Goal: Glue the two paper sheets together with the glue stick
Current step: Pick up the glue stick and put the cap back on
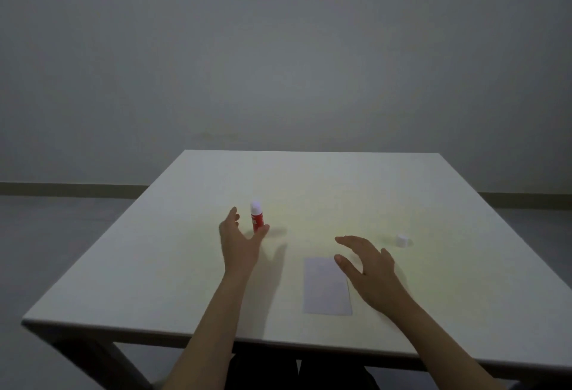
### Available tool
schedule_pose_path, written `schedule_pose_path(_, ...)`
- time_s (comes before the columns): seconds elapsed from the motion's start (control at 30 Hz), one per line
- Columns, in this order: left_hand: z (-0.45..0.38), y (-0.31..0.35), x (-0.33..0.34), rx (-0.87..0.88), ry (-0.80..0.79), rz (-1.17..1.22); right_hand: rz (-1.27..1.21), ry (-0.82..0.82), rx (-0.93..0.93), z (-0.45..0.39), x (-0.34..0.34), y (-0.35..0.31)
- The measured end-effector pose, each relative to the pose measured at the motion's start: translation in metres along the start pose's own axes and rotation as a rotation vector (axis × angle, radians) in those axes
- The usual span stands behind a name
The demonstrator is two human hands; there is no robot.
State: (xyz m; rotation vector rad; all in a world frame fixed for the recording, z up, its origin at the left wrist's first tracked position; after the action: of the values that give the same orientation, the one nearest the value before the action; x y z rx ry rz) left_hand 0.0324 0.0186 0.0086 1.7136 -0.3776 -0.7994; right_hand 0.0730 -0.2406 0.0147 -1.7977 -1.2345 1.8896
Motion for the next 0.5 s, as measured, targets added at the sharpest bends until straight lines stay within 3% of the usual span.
schedule_pose_path(0.07,-0.005,-0.005,0.016,-0.05,-0.094,-0.037,-0.047,-0.073,-0.026,0.001,0.006,-0.009)
schedule_pose_path(0.23,-0.011,0.018,0.019,0.027,-0.098,-0.008,-0.054,-0.243,-0.143,0.006,0.019,-0.024)
schedule_pose_path(0.3,-0.005,0.026,0.029,-0.027,-0.242,0.196,-0.143,-0.237,-0.157,0.002,0.017,-0.03)
schedule_pose_path(0.4,0.021,0.054,0.051,-0.012,-0.584,0.448,-0.248,-0.285,-0.091,-0.01,0.016,-0.036)
schedule_pose_path(0.5,0.051,0.074,0.062,0.005,-0.811,0.516,-0.662,-0.586,0.046,-0.009,0.03,-0.04)
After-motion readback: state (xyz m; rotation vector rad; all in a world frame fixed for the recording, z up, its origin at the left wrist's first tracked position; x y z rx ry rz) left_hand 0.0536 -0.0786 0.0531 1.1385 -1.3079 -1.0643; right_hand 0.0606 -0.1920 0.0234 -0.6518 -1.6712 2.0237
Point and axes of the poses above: each hand's wrist, its own z-axis away from the middle knuckle, its own x-axis out of the palm, y = z × x, the point moved 8 cm from there along -z, towards the middle knuckle, and after that the axes turned 3 degrees about -z, right-handed, at the moved point
